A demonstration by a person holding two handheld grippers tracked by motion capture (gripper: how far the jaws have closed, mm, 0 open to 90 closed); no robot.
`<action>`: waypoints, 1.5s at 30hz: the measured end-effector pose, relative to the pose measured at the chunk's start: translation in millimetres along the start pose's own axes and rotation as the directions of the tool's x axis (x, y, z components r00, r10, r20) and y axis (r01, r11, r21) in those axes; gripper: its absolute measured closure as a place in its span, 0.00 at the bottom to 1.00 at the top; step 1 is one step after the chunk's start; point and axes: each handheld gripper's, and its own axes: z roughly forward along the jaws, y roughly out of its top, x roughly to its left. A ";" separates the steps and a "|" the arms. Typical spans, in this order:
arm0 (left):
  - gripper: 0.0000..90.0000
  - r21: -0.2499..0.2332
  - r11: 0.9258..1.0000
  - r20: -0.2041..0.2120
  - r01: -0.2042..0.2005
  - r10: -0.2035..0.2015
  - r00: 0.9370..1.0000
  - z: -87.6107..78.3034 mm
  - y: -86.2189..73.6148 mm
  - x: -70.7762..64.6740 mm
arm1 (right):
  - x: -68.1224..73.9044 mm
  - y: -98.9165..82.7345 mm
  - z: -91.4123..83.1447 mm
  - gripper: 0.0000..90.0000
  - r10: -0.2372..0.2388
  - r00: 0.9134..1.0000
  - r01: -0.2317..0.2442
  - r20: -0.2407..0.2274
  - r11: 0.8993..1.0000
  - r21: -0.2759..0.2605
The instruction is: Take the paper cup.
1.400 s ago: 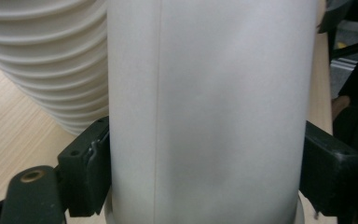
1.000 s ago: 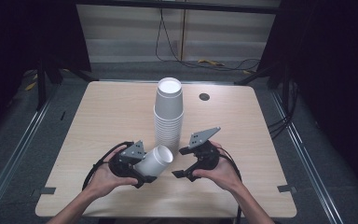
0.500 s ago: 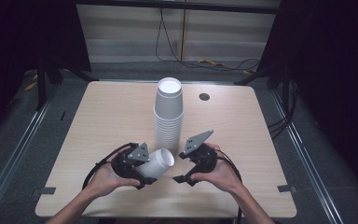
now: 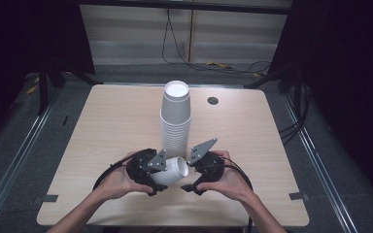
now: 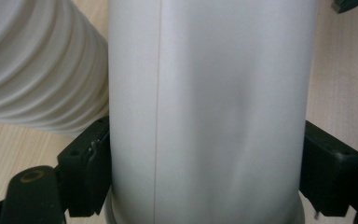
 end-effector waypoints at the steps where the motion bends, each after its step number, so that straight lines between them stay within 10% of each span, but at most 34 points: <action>1: 0.19 0.007 1.000 0.001 -0.017 0.017 1.000 -0.2 0.8 0.1 | -0.4 -0.5 0.3 0.18 0.005 1.000 -0.005 -0.003 1.000 0.000; 8: 0.19 0.051 0.996 0.048 -0.071 0.068 0.997 -2.6 4.2 -7.0 | 0.3 -0.3 2.0 0.19 0.010 0.999 -0.010 -0.038 1.000 0.010; 45: 0.19 0.043 0.995 0.108 -0.092 0.087 0.990 13.0 10.4 -23.1 | 15.7 16.9 22.8 0.20 -0.059 0.989 0.068 -0.133 0.995 0.067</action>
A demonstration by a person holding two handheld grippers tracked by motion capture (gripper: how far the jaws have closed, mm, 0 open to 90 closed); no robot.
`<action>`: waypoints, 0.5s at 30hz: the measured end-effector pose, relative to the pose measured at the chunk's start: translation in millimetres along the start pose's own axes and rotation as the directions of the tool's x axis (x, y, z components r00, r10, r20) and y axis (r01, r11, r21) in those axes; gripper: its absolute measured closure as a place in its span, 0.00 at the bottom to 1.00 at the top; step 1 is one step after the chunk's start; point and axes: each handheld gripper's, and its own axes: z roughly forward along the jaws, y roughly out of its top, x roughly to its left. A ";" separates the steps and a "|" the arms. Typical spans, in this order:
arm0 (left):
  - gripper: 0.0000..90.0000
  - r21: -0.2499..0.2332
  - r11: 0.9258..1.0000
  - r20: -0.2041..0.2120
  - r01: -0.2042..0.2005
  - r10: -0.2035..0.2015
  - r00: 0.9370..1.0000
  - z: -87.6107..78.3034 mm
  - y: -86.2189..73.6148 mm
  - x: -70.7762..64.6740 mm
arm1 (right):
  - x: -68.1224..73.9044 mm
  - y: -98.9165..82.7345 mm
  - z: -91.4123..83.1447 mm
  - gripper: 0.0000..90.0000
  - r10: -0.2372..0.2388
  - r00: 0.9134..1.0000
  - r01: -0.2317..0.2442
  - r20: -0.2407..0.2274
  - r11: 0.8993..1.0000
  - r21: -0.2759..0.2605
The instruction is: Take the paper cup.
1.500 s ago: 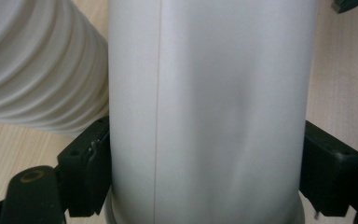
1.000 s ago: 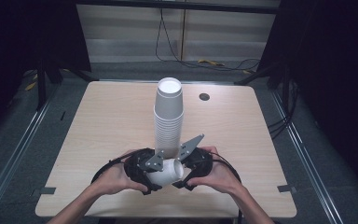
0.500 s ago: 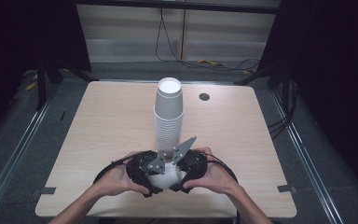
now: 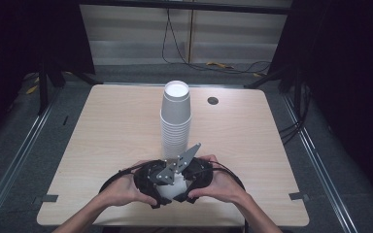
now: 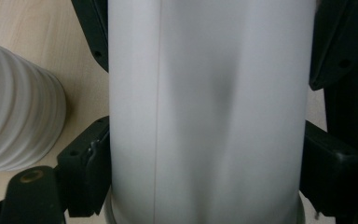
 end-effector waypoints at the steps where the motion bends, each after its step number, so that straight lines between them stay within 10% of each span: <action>1: 0.19 0.002 1.000 0.007 0.000 0.000 1.000 0.5 -0.1 0.0 | 0.0 0.0 0.1 0.20 -0.001 1.000 0.001 0.004 1.000 -0.001; 15: 0.19 -0.011 1.000 0.024 -0.005 0.005 1.000 1.8 -2.6 -0.1 | -1.4 -2.6 1.5 0.25 0.006 1.000 -0.006 -0.013 1.000 -0.019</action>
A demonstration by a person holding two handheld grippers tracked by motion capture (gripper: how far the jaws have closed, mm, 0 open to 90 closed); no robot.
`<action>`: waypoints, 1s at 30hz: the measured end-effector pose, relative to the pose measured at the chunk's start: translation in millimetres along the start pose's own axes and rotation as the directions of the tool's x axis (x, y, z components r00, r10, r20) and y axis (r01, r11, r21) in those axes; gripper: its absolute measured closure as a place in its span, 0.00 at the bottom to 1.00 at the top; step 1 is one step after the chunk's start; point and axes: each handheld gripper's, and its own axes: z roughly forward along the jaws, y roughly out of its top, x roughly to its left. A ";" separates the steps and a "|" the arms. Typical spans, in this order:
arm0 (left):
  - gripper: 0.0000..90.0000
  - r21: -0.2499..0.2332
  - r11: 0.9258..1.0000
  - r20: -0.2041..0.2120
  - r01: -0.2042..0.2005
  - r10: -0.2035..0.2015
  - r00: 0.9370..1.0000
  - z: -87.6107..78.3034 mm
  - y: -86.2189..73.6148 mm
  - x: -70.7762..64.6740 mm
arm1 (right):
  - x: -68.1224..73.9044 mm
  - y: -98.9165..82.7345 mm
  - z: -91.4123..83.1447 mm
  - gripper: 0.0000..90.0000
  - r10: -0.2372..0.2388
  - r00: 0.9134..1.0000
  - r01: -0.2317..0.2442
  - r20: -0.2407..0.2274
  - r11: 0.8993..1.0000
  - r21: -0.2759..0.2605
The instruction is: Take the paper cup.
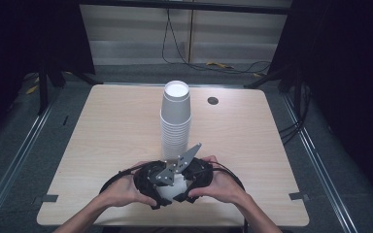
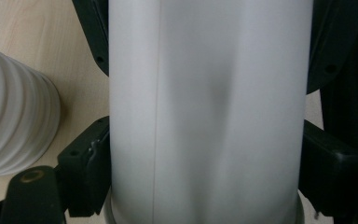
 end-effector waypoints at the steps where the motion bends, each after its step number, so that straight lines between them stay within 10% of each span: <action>1: 0.19 -0.004 1.000 0.000 0.004 -0.004 1.000 0.1 -0.4 -0.2 | 0.1 -0.1 0.0 0.25 0.001 1.000 -0.001 0.001 1.000 -0.002; 30: 0.17 -0.196 0.981 -0.003 0.014 -0.015 1.000 -18.6 -13.8 6.8 | 2.2 0.7 -7.5 0.26 0.013 0.999 -0.013 0.029 1.000 -0.021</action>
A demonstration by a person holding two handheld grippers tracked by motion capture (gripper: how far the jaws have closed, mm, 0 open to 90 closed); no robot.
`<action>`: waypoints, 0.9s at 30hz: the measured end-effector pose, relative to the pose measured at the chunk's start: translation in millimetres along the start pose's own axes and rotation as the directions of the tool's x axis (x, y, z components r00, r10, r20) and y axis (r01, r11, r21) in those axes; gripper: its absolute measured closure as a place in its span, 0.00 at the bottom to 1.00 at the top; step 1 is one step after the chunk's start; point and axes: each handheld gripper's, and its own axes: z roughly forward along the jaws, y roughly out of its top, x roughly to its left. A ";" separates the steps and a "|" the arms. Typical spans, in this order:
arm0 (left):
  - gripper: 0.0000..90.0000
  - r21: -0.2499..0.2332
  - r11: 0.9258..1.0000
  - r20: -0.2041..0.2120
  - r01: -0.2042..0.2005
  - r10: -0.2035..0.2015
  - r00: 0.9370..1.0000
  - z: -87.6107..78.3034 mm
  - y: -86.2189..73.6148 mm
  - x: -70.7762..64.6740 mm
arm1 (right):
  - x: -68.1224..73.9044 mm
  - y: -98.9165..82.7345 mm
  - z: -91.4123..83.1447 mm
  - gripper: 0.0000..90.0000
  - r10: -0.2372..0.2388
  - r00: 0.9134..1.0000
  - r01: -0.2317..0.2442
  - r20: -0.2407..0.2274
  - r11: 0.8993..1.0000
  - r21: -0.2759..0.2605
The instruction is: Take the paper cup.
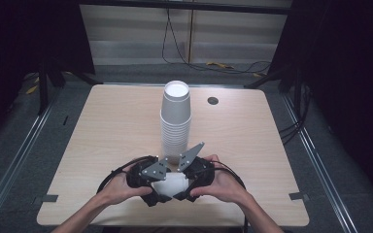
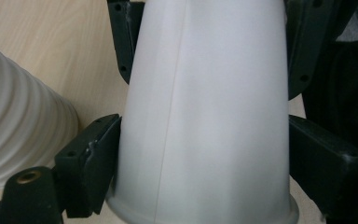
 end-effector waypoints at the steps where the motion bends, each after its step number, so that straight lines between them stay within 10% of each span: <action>1: 0.17 -0.023 1.000 -0.002 0.011 -0.011 1.000 -1.6 -1.0 0.5 | 0.0 -0.1 -0.4 0.26 0.001 1.000 -0.001 0.001 1.000 -0.001; 13: 0.17 -0.191 0.976 0.007 0.104 -0.105 0.994 -23.0 -5.7 10.7 | -2.0 -3.7 -9.1 0.26 0.023 0.999 -0.023 0.026 1.000 -0.021; 27: 0.17 -0.267 0.949 -0.031 0.168 -0.183 0.983 -36.9 -10.1 14.7 | -6.2 -24.5 -23.9 0.25 0.096 0.993 -0.091 0.073 0.994 -0.065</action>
